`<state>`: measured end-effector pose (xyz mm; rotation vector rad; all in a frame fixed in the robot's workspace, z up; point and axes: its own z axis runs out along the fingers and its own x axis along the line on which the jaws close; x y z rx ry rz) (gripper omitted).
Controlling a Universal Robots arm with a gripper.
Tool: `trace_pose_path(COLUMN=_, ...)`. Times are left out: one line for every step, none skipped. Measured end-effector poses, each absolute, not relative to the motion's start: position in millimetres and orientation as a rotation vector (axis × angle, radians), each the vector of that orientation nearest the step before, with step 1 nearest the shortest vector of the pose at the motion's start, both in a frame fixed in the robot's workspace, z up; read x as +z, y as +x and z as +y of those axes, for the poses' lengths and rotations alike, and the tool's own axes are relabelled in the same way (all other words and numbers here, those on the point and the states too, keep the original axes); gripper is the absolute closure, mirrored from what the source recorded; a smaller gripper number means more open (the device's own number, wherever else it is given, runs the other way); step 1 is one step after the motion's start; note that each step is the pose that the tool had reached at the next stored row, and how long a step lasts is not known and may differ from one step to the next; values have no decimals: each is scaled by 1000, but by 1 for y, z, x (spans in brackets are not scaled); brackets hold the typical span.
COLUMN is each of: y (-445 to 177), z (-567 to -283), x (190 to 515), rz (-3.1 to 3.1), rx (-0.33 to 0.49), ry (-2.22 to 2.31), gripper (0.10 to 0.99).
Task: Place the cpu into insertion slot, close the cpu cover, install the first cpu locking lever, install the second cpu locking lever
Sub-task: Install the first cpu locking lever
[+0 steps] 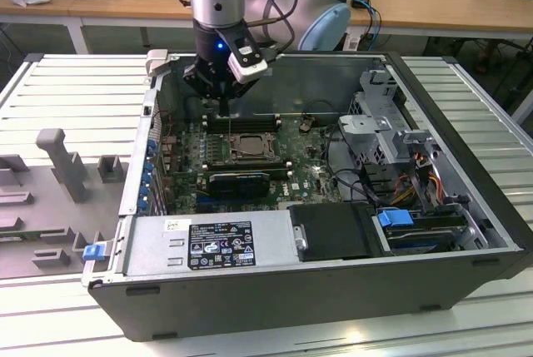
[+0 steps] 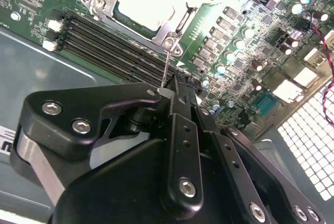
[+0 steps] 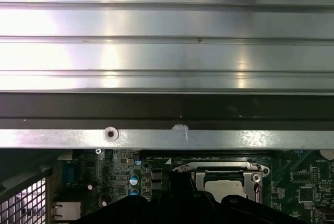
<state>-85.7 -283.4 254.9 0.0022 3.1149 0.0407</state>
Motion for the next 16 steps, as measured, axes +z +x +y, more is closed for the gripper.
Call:
trace_pose_path(y=-85, z=-283, x=255, rz=3115, rx=41, ry=2, gripper=980)
trace_pose_path(y=-85, z=-283, x=255, rz=3115, rx=41, ry=2, gripper=980)
trace_pose_path(y=-85, z=-283, x=255, rz=3115, rx=41, ry=2, gripper=980)
trace_pose_path(y=-84, z=-283, x=255, rz=3115, rx=41, ry=2, gripper=980)
trace_pose_path(y=-84, z=-283, x=255, rz=3115, rx=41, ry=2, gripper=980)
trace_pose_path(y=-83, z=-283, x=255, rz=3115, rx=41, ry=2, gripper=980)
trace_pose_path(y=-82, z=-283, x=255, rz=3115, rx=41, ry=2, gripper=980)
trace_pose_path(y=-80, z=-283, x=254, rz=3115, rx=41, ry=2, gripper=980)
trace_pose_path(y=-79, z=-283, x=254, rz=3115, rx=41, ry=2, gripper=980)
trace_pose_path(y=-76, z=-283, x=254, rz=3115, rx=41, ry=2, gripper=980)
trace_pose_path(y=-73, z=-283, x=253, rz=3115, rx=41, ry=2, gripper=980)
trace_pose_path(y=-68, z=-283, x=253, rz=3115, rx=43, ry=2, gripper=980)
trace_pose_path(y=-66, z=-284, x=253, rz=3115, rx=53, ry=2, gripper=980)
trace_pose_path(y=-65, z=-284, x=252, rz=3115, rx=61, ry=2, gripper=980)
trace_pose_path(y=-65, z=-284, x=252, rz=3115, rx=61, ry=3, gripper=980)
trace_pose_path(y=-65, z=-284, x=251, rz=3115, rx=62, ry=3, gripper=980)
